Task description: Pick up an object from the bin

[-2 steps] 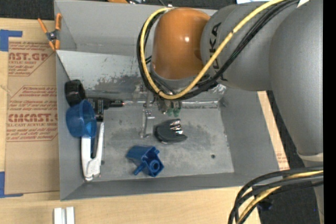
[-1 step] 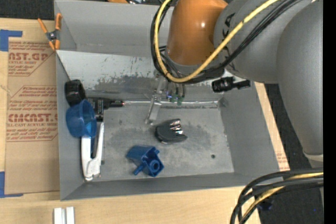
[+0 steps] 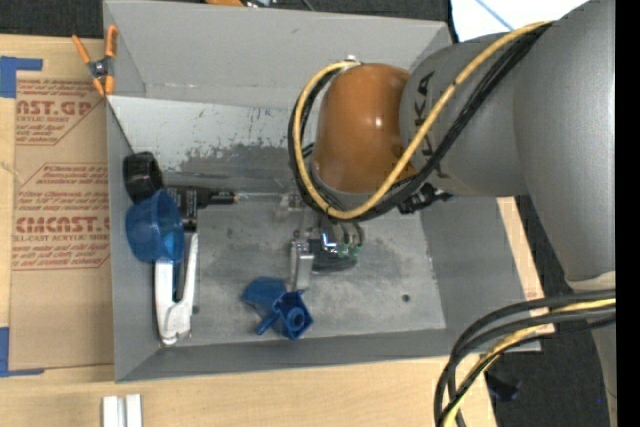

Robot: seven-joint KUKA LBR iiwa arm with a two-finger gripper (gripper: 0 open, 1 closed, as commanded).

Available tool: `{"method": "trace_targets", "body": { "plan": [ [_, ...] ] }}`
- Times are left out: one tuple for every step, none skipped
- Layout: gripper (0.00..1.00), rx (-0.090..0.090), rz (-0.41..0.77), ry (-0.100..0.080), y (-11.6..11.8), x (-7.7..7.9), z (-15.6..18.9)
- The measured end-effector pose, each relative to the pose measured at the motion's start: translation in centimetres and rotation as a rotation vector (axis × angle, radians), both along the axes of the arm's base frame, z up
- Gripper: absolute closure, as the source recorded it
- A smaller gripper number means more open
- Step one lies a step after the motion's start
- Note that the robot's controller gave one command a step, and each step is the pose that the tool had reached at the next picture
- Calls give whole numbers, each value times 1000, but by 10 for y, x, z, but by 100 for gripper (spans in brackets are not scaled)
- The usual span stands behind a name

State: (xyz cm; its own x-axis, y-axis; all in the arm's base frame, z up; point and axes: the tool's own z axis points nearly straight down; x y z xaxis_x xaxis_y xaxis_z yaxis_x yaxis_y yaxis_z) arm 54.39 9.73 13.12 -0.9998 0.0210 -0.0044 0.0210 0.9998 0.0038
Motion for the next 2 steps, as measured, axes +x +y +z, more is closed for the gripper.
{"method": "trace_targets", "body": {
  "plan": [
    [0, 3, -151, -10, -27, 8, 20],
    [0, 2, -71, -1, -68, -8, -51]
  ]
}}
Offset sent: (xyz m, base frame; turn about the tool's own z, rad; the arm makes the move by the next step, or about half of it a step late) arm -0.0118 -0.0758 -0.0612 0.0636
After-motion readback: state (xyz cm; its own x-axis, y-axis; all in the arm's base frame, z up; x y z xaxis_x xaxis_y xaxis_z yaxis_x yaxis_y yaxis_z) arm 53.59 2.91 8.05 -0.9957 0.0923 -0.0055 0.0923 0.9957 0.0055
